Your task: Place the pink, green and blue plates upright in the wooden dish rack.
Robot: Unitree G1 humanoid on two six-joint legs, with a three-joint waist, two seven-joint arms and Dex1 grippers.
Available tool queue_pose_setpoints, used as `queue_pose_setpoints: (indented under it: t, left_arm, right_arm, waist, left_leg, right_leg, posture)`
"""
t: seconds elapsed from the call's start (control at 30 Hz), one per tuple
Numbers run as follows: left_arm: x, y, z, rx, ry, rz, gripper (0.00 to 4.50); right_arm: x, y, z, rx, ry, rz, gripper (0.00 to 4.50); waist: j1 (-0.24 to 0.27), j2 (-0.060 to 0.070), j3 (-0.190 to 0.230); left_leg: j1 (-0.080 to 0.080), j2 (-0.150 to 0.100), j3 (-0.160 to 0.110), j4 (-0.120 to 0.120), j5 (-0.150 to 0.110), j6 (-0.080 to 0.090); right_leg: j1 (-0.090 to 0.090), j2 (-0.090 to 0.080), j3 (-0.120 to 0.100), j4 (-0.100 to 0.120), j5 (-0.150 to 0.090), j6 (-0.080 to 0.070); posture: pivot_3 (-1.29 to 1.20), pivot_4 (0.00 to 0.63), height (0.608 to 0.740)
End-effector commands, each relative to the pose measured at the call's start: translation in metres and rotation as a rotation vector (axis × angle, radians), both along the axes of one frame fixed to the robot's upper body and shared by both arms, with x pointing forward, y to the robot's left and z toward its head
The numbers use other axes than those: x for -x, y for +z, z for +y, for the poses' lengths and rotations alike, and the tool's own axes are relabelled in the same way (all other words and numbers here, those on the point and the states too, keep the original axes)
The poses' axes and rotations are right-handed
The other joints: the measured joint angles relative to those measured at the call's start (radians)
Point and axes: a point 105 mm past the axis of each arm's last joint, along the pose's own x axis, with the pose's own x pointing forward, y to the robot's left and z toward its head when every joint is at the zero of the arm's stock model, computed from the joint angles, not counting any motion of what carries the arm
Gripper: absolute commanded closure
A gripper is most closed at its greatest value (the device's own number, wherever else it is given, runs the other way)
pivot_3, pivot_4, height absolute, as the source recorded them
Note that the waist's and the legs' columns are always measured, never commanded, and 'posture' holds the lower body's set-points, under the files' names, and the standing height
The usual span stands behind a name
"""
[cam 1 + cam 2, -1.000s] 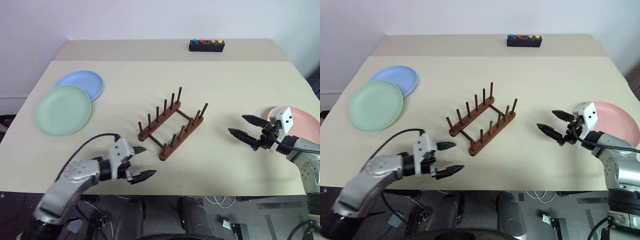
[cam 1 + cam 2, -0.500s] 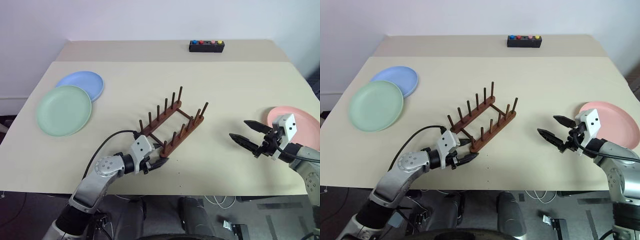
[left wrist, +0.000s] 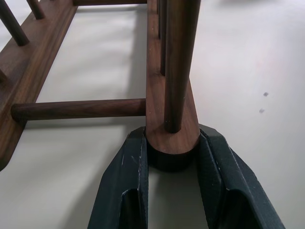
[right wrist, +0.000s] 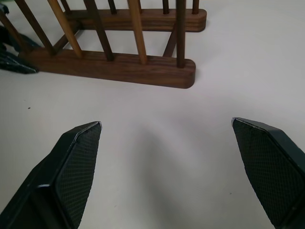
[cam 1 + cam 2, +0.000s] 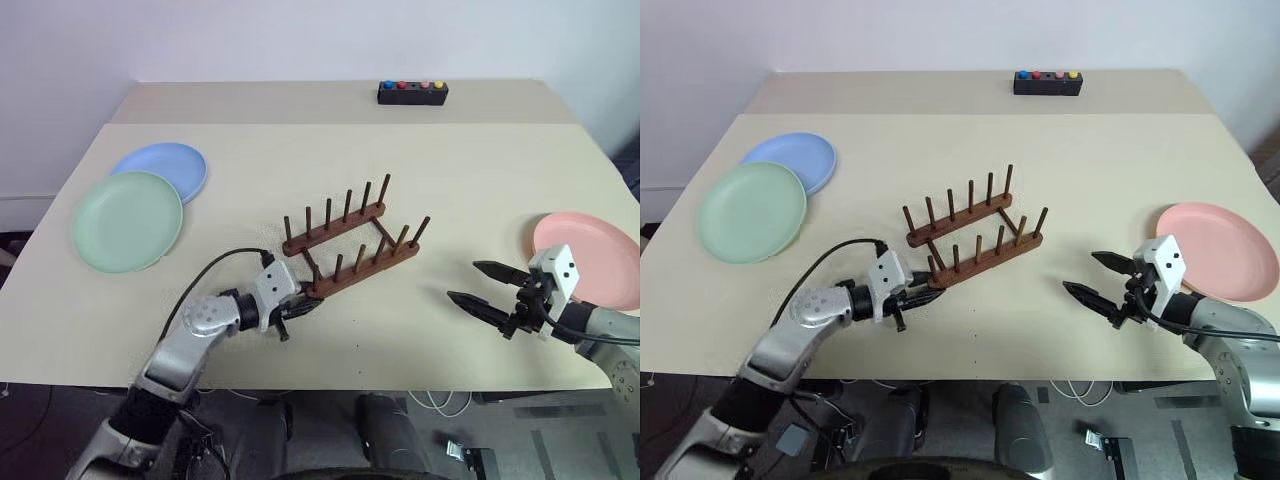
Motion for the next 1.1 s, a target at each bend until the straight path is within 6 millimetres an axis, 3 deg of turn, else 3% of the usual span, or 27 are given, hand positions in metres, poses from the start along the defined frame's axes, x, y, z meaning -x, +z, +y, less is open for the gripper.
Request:
queue_pose_setpoints:
  t: [0.03, 0.37, 0.9, 1.1]
  left_arm:
    - [-0.006, 0.014, -0.011, 0.033, -0.142, -0.015, 3.71]
    - [-0.043, 0.021, -0.037, -0.035, -0.346, -0.061, 3.71]
    - [-0.064, 0.021, -0.046, -0.041, -0.388, -0.083, 3.71]
    - [-0.069, 0.024, -0.034, -0.005, -0.314, -0.07, 0.79]
  right_arm:
    - [-0.002, 0.009, 0.005, 0.002, 0.012, -0.055, 0.0]
    - [0.002, 0.011, -0.001, 0.005, -0.046, -0.083, 0.0]
    - [0.014, 0.009, -0.002, 0.005, -0.094, -0.087, 0.0]
    - [0.012, 0.008, -0.003, 0.011, -0.084, -0.08, 0.0]
  waist:
    - [0.0, 0.0, 0.0]
    - [-0.003, -0.001, 0.001]
    - [-0.003, -0.001, 0.001]
    - [-0.003, -0.001, 0.001]
  left_leg:
    - [0.0, 0.0, 0.0, 0.0, 0.0, 0.0]
    - [-0.002, 0.0, 0.0, -0.001, 0.0, 0.0]
    - [-0.004, 0.0, -0.001, 0.0, 0.0, 0.0]
    - [-0.004, 0.0, -0.001, 0.0, 0.0, 0.0]
  right_leg:
    - [0.0, 0.0, 0.0, 0.0, 0.0, 0.0]
    - [-0.001, 0.0, 0.0, 0.0, 0.001, 0.002]
    - [-0.003, 0.0, 0.0, 0.0, 0.002, 0.005]
    - [-0.003, 0.0, -0.001, 0.0, 0.002, 0.005]
  posture:
    - [0.0, 0.15, 0.73]
    - [0.0, 0.15, 0.73]
    - [0.0, 0.15, 0.73]
    - [0.0, 0.15, 0.73]
